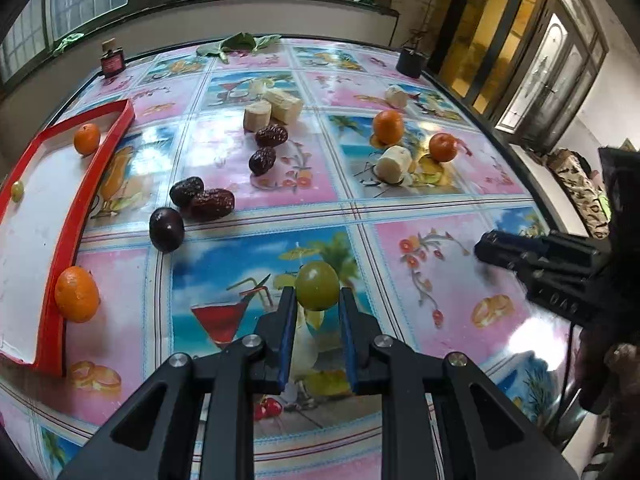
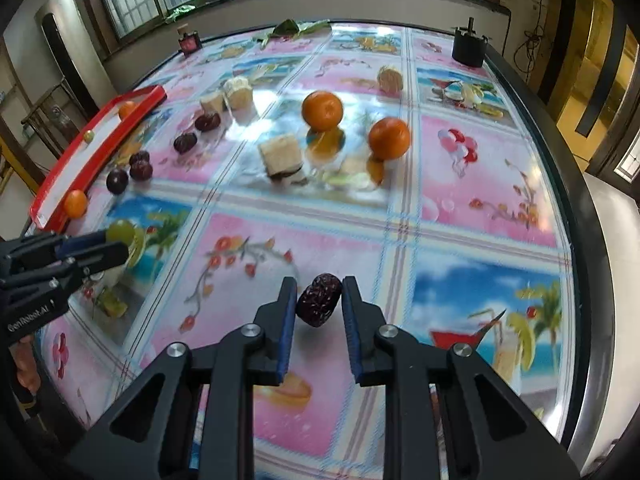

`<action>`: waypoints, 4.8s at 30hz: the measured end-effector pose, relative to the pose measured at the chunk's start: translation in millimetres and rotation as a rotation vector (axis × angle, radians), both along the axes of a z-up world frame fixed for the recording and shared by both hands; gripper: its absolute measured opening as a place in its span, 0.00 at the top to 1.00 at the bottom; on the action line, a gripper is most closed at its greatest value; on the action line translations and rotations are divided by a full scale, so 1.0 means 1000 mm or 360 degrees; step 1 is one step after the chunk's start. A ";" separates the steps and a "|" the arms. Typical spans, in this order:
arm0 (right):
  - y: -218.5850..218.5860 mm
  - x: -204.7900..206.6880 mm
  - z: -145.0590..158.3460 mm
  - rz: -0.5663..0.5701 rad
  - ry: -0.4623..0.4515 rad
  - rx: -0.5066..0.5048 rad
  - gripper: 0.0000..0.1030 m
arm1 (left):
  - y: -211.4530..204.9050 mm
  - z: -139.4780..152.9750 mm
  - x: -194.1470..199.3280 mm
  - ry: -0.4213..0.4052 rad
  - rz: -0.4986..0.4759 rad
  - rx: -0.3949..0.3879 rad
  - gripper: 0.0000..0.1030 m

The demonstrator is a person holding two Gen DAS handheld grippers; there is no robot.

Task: Organize fruits
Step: 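Carry the date and grape into the red tray and open both grippers, then grasp an orange with the right gripper while the left gripper grasps a dark plum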

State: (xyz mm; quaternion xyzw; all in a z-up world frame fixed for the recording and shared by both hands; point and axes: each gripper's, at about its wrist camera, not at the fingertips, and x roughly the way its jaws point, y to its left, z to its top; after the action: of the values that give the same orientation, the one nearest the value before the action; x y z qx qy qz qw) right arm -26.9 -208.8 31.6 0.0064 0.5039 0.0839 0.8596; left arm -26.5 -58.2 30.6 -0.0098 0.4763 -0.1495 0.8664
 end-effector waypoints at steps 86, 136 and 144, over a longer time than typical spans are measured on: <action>0.298 0.113 0.025 0.0543 -0.0074 -0.0090 0.65 | 0.246 0.016 0.066 -0.0001 0.0636 0.0182 0.34; -0.035 0.121 -0.007 -0.0109 -0.0046 -0.0039 0.69 | 0.062 -0.015 0.067 -0.0015 0.0301 0.0210 0.77; -0.036 0.092 0.004 -0.0105 -0.0111 -0.0095 0.69 | 0.069 -0.013 0.061 -0.0015 0.0267 0.0127 0.77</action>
State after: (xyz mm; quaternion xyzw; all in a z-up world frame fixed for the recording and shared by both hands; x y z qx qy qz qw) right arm 65.2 -245.0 35.1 -0.0055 0.4753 0.0408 0.8788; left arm 35.0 11.0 17.5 -0.0145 0.4753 -0.0574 0.8778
